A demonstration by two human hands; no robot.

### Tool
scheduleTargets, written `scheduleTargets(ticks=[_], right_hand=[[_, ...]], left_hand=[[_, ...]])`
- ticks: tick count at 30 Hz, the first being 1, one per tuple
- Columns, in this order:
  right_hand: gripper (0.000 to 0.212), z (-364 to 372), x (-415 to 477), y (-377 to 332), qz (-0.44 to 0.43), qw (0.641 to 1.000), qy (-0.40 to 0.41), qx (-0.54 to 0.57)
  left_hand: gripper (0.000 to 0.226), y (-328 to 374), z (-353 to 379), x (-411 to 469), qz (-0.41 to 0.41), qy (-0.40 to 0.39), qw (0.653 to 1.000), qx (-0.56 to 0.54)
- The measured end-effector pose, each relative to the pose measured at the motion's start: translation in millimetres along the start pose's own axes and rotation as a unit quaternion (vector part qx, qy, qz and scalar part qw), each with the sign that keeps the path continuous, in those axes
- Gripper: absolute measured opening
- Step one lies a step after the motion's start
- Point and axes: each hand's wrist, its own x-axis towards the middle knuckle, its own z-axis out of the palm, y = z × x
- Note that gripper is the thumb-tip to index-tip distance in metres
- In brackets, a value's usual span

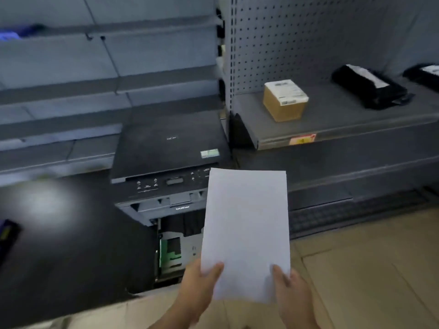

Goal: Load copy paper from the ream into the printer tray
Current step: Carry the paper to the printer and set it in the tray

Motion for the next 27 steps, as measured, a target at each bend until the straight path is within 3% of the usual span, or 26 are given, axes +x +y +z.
scheduleTargets(ticks=[2, 4, 6, 11, 15, 18, 23, 27], right_hand=[[0.01, 9, 4, 11, 0.011, 0.998, -0.028, -0.05], [0.008, 18, 3, 21, 0.019, 0.994, -0.058, -0.093], [0.01, 26, 0, 30, 0.021, 0.989, -0.083, -0.119], [0.01, 46, -7, 46, 0.05, 0.975, -0.141, -0.163], [0.013, 68, -3, 42, 0.057, 0.958, -0.199, -0.199], [0.013, 85, 0, 34, 0.061, 0.96, -0.2, -0.184], [0.01, 116, 3, 22, 0.062, 0.965, -0.2, -0.157], [0.013, 139, 5, 16, 0.066, 0.964, -0.2, -0.16]], left_hand=[[0.013, -21, -3, -7, -0.033, 0.037, 0.999, 0.002], [0.041, -44, -7, -12, -0.063, 0.063, 0.996, -0.009], [0.053, -71, -12, -16, -0.099, 0.085, 0.991, -0.024], [0.027, -97, -23, -30, -0.15, 0.117, 0.982, -0.019], [0.039, -107, -38, -19, -0.163, 0.117, 0.979, -0.027], [0.026, -101, -50, -5, -0.162, 0.104, 0.98, -0.041], [0.043, -105, -78, 28, -0.157, 0.089, 0.983, -0.04], [0.023, -105, -93, 48, -0.161, 0.083, 0.983, -0.039]])
